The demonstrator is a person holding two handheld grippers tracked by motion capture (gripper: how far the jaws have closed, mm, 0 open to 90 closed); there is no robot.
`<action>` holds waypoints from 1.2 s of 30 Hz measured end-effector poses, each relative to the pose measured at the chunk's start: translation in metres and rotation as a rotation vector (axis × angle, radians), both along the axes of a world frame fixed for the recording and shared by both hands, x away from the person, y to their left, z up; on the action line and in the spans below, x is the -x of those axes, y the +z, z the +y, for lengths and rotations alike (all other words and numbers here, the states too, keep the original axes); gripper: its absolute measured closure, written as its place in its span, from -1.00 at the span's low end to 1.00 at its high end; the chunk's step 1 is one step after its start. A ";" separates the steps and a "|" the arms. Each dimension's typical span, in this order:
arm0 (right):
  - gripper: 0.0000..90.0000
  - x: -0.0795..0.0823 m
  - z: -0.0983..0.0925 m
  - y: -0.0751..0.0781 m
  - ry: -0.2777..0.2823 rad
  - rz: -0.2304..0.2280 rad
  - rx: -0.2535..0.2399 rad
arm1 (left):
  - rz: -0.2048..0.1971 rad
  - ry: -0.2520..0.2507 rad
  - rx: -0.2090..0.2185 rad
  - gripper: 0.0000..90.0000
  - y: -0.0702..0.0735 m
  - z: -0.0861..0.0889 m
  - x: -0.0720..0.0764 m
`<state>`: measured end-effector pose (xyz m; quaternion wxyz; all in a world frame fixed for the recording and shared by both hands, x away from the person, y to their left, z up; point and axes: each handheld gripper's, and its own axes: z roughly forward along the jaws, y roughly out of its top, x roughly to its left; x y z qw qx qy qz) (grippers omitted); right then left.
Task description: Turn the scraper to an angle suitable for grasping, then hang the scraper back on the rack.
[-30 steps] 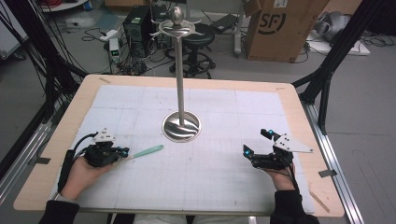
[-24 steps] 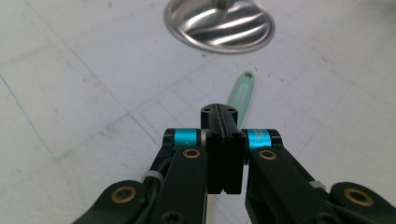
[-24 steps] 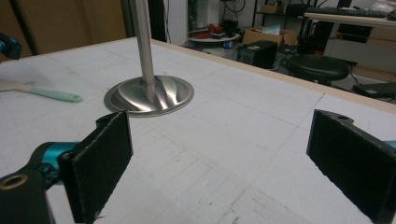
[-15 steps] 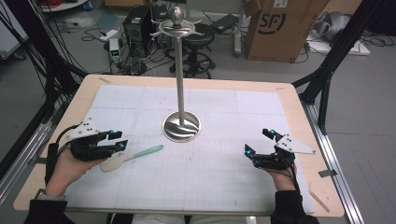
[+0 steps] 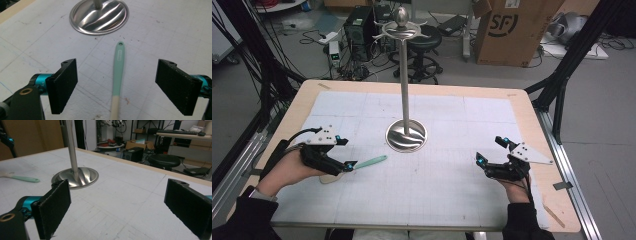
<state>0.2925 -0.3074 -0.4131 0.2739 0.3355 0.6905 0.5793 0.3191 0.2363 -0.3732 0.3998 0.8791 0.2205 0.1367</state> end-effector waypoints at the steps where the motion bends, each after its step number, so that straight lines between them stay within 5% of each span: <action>1: -0.87 0.000 0.000 0.000 0.001 0.000 0.000 | 0.022 -0.009 -0.010 -0.59 0.001 0.000 -0.002; 10: -0.87 0.000 0.003 -0.001 0.016 0.011 0.015 | 0.109 -0.113 -0.063 -0.51 0.001 -0.003 -0.016; 14: -0.87 -0.001 0.003 -0.002 0.019 0.013 0.012 | 0.148 -0.121 -0.190 -0.47 -0.003 -0.010 -0.022; 18: -0.87 -0.003 0.005 -0.003 0.028 0.022 0.019 | 0.207 -0.130 -0.222 -0.41 -0.010 -0.015 -0.028; 23: -0.87 -0.003 0.005 -0.003 0.032 0.027 0.017 | 0.253 -0.138 -0.313 -0.30 -0.016 -0.022 -0.032; 26: -0.87 -0.003 0.005 -0.004 0.033 0.030 0.019 | 0.298 -0.098 -0.347 -0.21 -0.015 -0.026 -0.035; 32: -0.87 -0.003 0.006 -0.004 0.041 0.037 0.022 | 0.324 -0.113 -0.459 0.11 -0.009 -0.035 -0.041; 36: -0.87 -0.003 0.006 -0.004 0.043 0.037 0.021 | 0.351 -0.120 -0.497 0.25 -0.011 -0.038 -0.043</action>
